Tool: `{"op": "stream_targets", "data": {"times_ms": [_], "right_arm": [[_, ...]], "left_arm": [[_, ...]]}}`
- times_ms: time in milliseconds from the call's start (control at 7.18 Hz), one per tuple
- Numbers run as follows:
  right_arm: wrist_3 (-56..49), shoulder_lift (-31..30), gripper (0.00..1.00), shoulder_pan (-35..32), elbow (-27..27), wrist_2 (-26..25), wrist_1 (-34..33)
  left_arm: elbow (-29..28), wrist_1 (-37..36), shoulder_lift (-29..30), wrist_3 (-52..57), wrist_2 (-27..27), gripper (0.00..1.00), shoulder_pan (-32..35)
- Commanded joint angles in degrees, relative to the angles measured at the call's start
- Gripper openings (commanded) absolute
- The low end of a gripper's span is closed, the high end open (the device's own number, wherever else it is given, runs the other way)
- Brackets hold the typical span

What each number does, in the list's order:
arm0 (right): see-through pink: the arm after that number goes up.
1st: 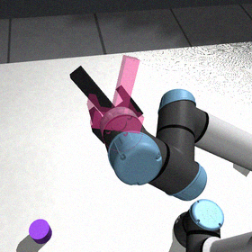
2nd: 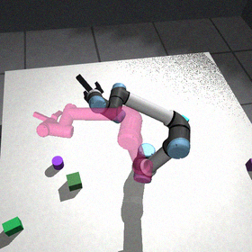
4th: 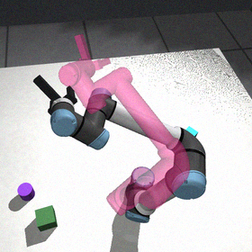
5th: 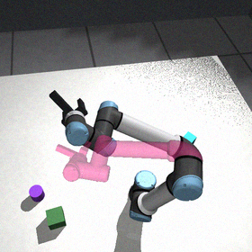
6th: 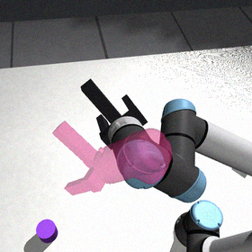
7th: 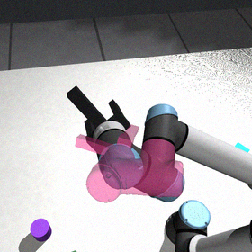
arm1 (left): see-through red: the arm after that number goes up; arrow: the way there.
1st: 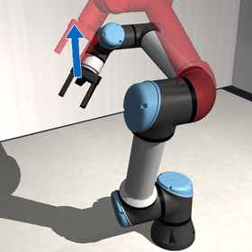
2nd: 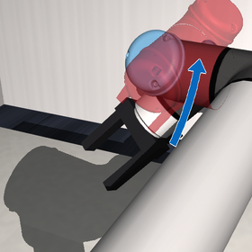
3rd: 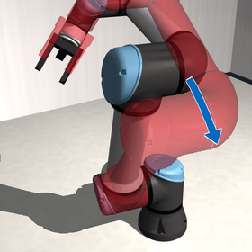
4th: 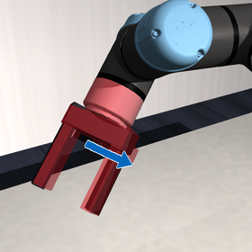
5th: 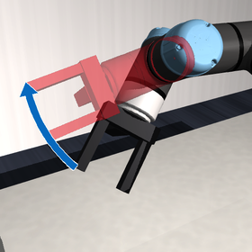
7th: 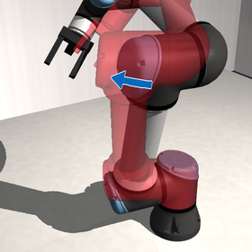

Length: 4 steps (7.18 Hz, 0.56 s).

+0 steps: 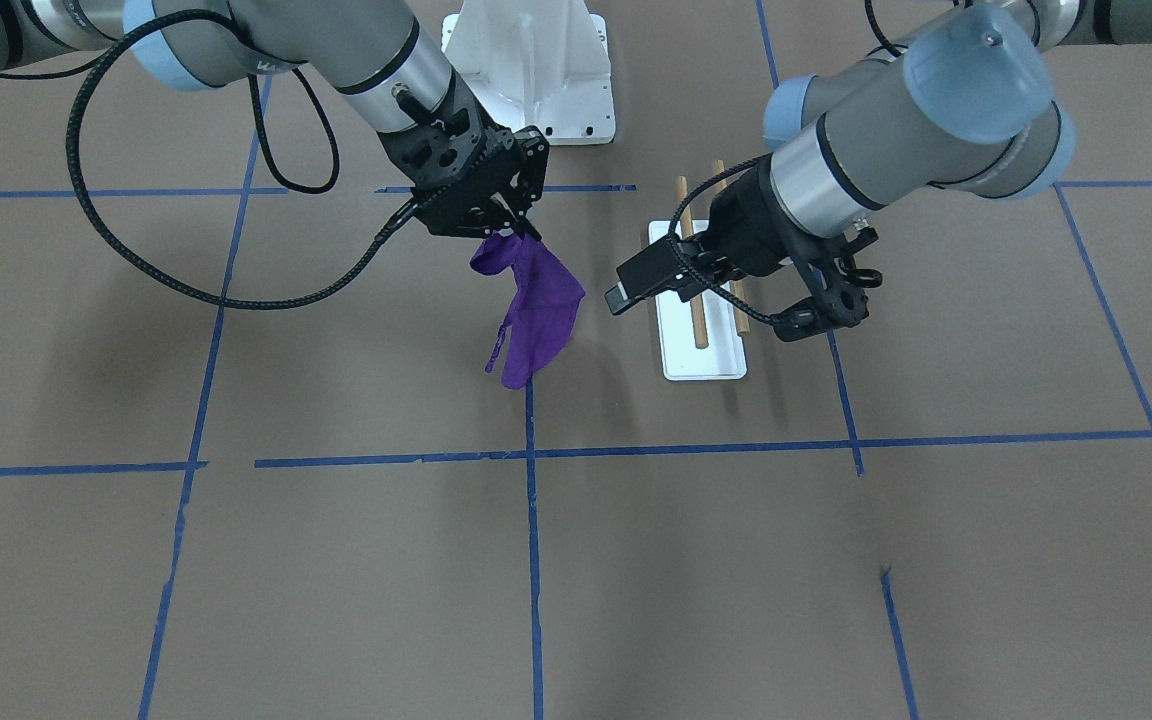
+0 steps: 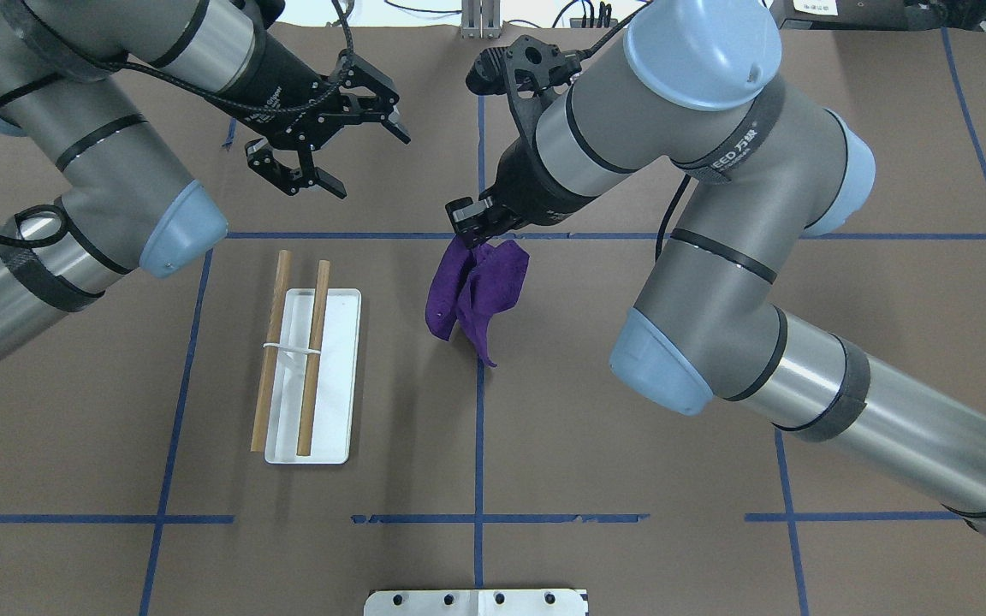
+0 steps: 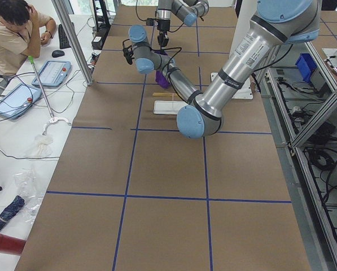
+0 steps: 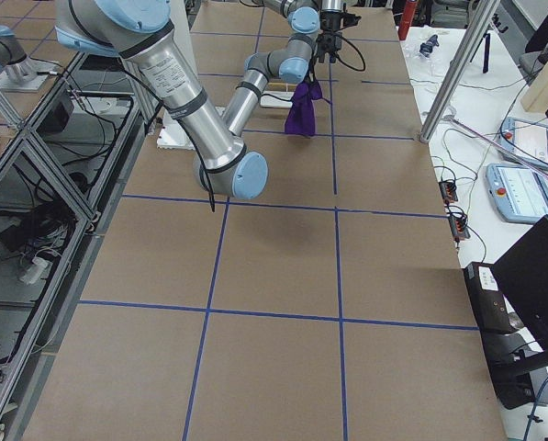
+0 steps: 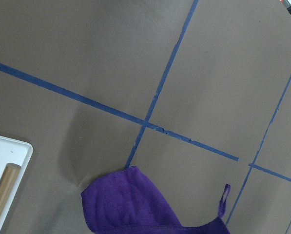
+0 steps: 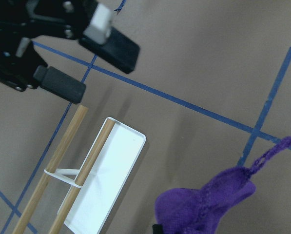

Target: Hang towel on rack

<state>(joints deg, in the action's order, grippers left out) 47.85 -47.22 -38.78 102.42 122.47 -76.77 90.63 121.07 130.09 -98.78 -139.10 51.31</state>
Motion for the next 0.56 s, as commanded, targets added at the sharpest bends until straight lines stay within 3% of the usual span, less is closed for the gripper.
{"op": "stream_targets", "data": {"times_ms": [0, 418], "right_arm": [[-7.4, 0.9, 0.0, 1.0, -0.2, -0.1, 0.2], [-11.7, 1.3, 0.0, 1.9, -0.2, -0.2, 0.2]], "left_arm": [[-1.5, -0.3, 1.7, -0.7, 1.3, 1.0, -2.2], [-1.4, -0.3, 2.5, -2.8, 2.6, 1.0, -4.6]]}}
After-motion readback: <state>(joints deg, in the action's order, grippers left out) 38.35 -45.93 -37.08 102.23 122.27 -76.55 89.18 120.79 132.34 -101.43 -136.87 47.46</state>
